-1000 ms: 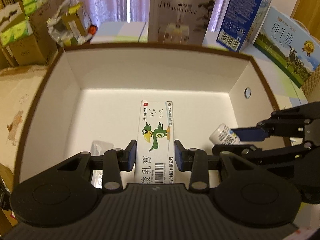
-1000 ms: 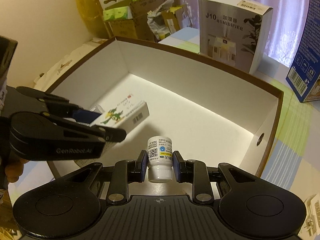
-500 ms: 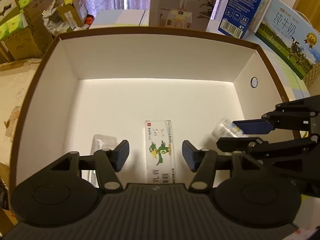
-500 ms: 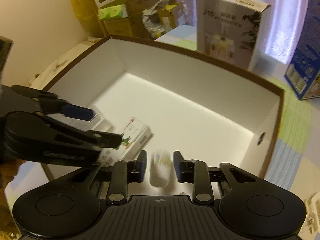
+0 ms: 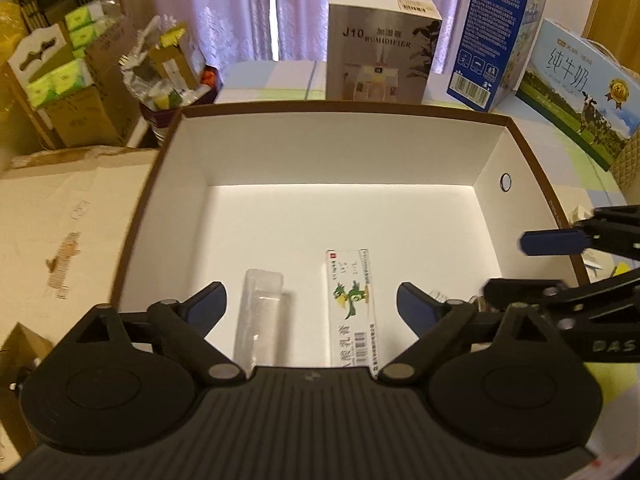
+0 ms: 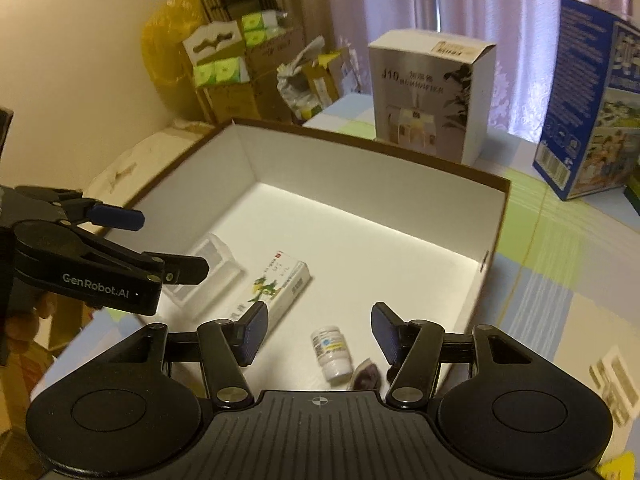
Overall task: Organize objects
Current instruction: 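Release the ointment box and pill bottle into the box, opening both tools, then withdraw both tools from the box toward the items on the table, then grasp the red candy packet with the left tool and lift it, then carry the red packet with the left tool while the right tool grasps the white tube, then move the red packet and white tube over the open box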
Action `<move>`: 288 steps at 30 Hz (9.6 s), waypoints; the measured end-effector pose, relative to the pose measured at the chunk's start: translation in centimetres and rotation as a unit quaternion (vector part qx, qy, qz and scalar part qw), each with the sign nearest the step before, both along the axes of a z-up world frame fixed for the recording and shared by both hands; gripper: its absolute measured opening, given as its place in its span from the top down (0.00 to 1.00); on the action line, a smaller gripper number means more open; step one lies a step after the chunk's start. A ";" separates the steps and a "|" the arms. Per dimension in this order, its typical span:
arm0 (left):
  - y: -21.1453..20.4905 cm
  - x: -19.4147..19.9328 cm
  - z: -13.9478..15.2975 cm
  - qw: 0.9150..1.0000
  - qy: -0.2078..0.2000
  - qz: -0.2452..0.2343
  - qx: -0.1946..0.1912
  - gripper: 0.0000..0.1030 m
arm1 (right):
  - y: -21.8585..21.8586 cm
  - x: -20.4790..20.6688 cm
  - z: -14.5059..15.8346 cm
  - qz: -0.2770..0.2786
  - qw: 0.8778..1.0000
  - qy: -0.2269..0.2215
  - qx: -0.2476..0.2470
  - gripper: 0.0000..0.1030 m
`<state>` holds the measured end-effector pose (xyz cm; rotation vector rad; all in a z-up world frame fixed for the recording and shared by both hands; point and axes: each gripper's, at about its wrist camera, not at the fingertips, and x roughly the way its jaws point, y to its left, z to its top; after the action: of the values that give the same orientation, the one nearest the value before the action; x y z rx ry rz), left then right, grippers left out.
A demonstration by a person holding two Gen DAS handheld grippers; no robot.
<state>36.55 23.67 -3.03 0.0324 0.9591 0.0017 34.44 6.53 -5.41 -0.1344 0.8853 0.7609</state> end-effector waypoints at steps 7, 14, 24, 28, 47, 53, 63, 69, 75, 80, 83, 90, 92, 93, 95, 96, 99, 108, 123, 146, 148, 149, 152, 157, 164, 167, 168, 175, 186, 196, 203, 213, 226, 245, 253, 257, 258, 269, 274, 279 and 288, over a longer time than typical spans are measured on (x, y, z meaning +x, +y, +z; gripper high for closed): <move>-0.7 -3.3 1.5 1.000 -0.018 0.001 -0.013 0.01 | -2.1 -3.7 1.3 -0.019 1.000 0.000 0.011 0.46; -1.9 -6.0 2.6 0.999 -0.031 -0.009 -0.008 0.01 | -4.5 -6.5 2.0 -0.048 0.999 0.001 0.020 0.46; -4.3 -9.4 2.5 0.999 -0.024 -0.043 -0.015 0.01 | -8.0 -10.0 1.7 -0.088 0.996 0.019 0.022 0.46; -6.2 -10.5 2.0 0.998 -0.016 -0.067 -0.013 0.01 | -10.0 -11.2 1.5 -0.108 0.993 0.030 0.019 0.46; -15.4 -13.5 -0.3 0.988 0.018 -0.147 -0.034 0.02 | -20.8 -15.4 0.5 -0.210 0.976 0.060 -0.008 0.46; -18.6 -13.7 -1.0 0.982 0.025 -0.182 -0.034 0.02 | -24.6 -16.3 0.3 -0.250 0.966 0.067 -0.011 0.46; -24.9 -13.6 -2.6 0.968 0.039 -0.244 -0.040 0.06 | -30.4 -17.4 -0.1 -0.302 0.950 0.078 -0.014 0.46; -28.5 -12.9 -3.5 0.964 0.050 -0.257 -0.048 0.10 | -33.4 -17.4 -0.6 -0.324 0.942 0.085 -0.014 0.46; -31.9 -12.0 -4.5 0.961 0.065 -0.260 -0.065 0.15 | -36.1 -17.1 -1.5 -0.340 0.936 0.091 -0.015 0.46; -34.6 -10.9 -5.8 0.963 0.079 -0.245 -0.079 0.15 | -38.5 -16.0 -2.4 -0.357 0.929 0.093 -0.018 0.46; -36.2 -10.2 -6.6 0.966 0.082 -0.231 -0.079 0.15 | -39.8 -14.9 -2.8 -0.363 0.927 0.089 -0.015 0.46; -38.9 -8.4 -8.2 0.976 0.088 -0.177 -0.092 0.15 | -42.0 -11.9 -3.2 -0.365 0.928 0.079 -0.011 0.46; -39.6 -7.8 -8.6 0.979 0.090 -0.162 -0.090 0.15 | -42.4 -11.3 -3.3 -0.362 0.929 0.080 -0.011 0.46; -40.0 -7.5 -8.9 0.979 0.092 -0.156 -0.094 0.15 | -42.6 -11.1 -3.4 -0.361 0.929 0.080 -0.012 0.46; -40.7 -7.0 -9.3 0.981 0.094 -0.144 -0.094 0.14 | -42.8 -10.8 -3.7 -0.358 0.930 0.083 -0.012 0.46; -41.2 -6.7 -9.5 0.981 0.094 -0.140 -0.092 0.14 | -42.9 -10.8 -3.8 -0.358 0.930 0.085 -0.011 0.46; -42.3 -6.2 -10.2 0.984 0.093 -0.131 -0.079 0.15 | -43.3 -10.7 -4.3 -0.356 0.930 0.093 -0.010 0.46; -41.7 -7.2 -11.4 0.985 0.088 -0.148 -0.027 0.24 | -43.7 -10.6 -5.4 -0.351 0.930 0.112 -0.002 0.46; -42.8 -9.2 -10.9 0.941 -0.001 -0.325 0.098 0.33 | -44.7 -10.8 -5.6 -0.363 0.925 0.116 -0.004 0.46; -43.0 -10.5 -9.9 0.928 0.054 -0.367 0.022 0.59 | -46.7 -12.1 -5.8 -0.394 0.911 0.125 -0.014 0.46; -43.0 -10.2 -9.7 0.927 0.048 -0.372 0.021 0.59 | -46.9 -12.3 -5.9 -0.396 0.909 0.126 -0.015 0.46; -43.1 -10.0 -9.6 0.926 0.047 -0.374 0.021 0.59 | -46.9 -12.4 -6.0 -0.397 0.909 0.127 -0.015 0.46; -43.5 -9.3 -9.9 0.924 0.044 -0.380 0.018 0.58 | -46.9 -12.5 -6.0 -0.398 0.908 0.128 -0.015 0.46; -44.3 -9.1 -9.7 0.918 0.007 -0.396 0.032 0.35 | -46.9 -12.8 -6.1 -0.399 0.908 0.129 -0.016 0.46; -45.5 -9.8 -10.5 0.888 0.001 -0.455 0.069 0.60 | -47.1 -12.9 -6.1 -0.403 0.906 0.131 -0.017 0.46; -44.9 -9.7 -10.7 0.888 0.014 -0.456 0.058 0.69 | -47.1 -12.9 -6.2 -0.403 0.905 0.133 -0.017 0.46; -44.7 -9.7 -10.7 0.889 0.021 -0.455 0.053 0.74 | -47.1 -12.8 -6.2 -0.403 0.905 0.134 -0.018 0.46; -44.4 -9.1 -10.7 0.901 0.050 -0.431 0.026 0.74 | -46.6 -12.7 -6.2 -0.394 0.909 0.134 -0.019 0.46; -43.8 -9.6 -10.3 0.913 0.055 -0.403 0.015 0.79 | -45.7 -12.7 -5.5 -0.382 0.916 0.123 -0.018 0.46; -40.1 -11.1 -8.4 0.934 0.046 -0.353 -0.003 0.79 | -42.4 -11.6 -4.5 -0.339 0.935 0.102 -0.014 0.46; -33.1 -13.0 -7.3 0.960 0.044 -0.275 -0.010 0.79 | -38.3 -10.2 -2.9 -0.286 0.956 0.071 0.009 0.46; -18.5 -15.1 -5.6 0.997 0.034 -0.073 0.002 0.79 | -29.5 -5.1 -0.9 -0.143 0.989 0.003 0.024 0.46; -5.1 -16.3 -4.3 0.994 0.020 0.110 0.011 0.79 | -19.1 4.5 -4.4 0.013 0.999 -0.037 -0.025 0.46; 0.4 -15.4 -5.3 0.982 0.038 0.185 0.012 0.79 | -13.2 10.2 -10.3 0.120 0.986 -0.025 -0.110 0.64; 0.5 -15.2 -5.3 0.982 0.037 0.186 0.011 0.79 | -13.5 9.1 -9.8 0.113 0.986 -0.055 -0.111 0.71; 0.5 -15.4 -5.0 0.982 0.031 0.186 0.012 0.79 | -14.7 8.7 -8.0 0.076 0.993 -0.064 -0.070 0.72; 0.5 -15.5 -4.8 0.982 0.029 0.186 0.013 0.79 | -14.9 8.5 -7.3 0.068 0.994 -0.065 -0.059 0.72; 0.4 -16.2 -2.5 0.984 -0.002 0.176 0.018 0.79 | -18.4 4.3 -1.5 -0.025 0.995 -0.078 0.049 0.72; 0.1 -16.0 -1.1 0.987 -0.014 0.157 0.020 0.79 | -18.5 2.4 1.2 -0.037 0.993 -0.067 0.092 0.72; -0.2 -15.6 0.9 0.990 -0.032 0.133 0.017 0.79 | -17.2 0.9 3.2 -0.042 0.990 -0.051 0.126 0.72; -0.5 -13.5 3.9 0.994 -0.066 0.083 0.016 0.79 | -13.0 -0.5 5.4 -0.036 0.986 -0.043 0.156 0.72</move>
<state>23.00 23.21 0.91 -0.0172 0.8280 0.1706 33.95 -6.43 -0.03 0.1411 0.6760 0.8106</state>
